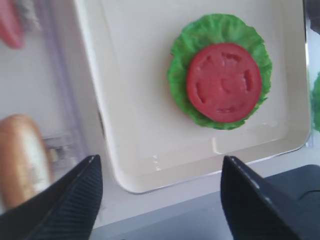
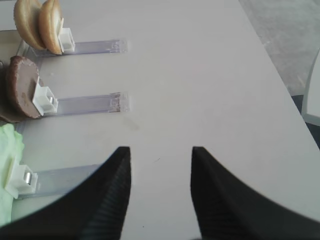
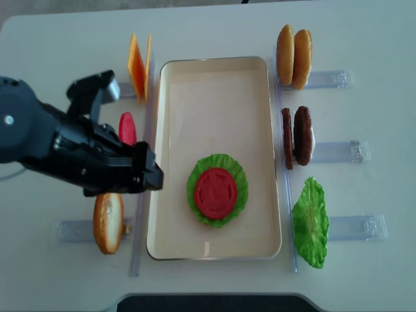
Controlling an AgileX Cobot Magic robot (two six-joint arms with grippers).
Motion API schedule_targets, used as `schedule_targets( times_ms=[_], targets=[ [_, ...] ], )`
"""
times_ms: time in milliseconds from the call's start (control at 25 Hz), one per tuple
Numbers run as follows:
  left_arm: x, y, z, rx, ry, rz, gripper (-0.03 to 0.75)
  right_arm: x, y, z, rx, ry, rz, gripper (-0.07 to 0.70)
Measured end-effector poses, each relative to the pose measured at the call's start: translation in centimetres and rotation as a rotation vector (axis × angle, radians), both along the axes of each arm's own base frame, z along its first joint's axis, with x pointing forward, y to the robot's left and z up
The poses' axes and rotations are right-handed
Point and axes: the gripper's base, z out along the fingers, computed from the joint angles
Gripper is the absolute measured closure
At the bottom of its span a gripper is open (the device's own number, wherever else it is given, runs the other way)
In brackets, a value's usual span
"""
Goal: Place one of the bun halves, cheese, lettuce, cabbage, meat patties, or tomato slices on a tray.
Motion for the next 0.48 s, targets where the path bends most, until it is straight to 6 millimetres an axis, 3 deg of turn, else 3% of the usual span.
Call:
schedule_targets(
  times_ms=[80, 160, 320, 480],
  targets=[
    [-0.2, 1.0, 1.9, 0.080, -0.028, 0.013, 0.186, 0.0, 0.0, 0.0, 0.000, 0.000, 0.000, 0.352],
    [-0.2, 2.3, 2.5, 0.201, -0.014, 0.036, 0.230, 0.0, 0.0, 0.0, 0.000, 0.000, 0.000, 0.352],
    [0.1, 5.8, 2.6, 0.393, 0.041, 0.137, 0.263, 0.0, 0.0, 0.0, 0.000, 0.000, 0.000, 0.352],
    [0.7, 9.7, 2.8, 0.473, 0.055, 0.235, 0.267, 0.0, 0.0, 0.0, 0.000, 0.000, 0.000, 0.352]
  ],
)
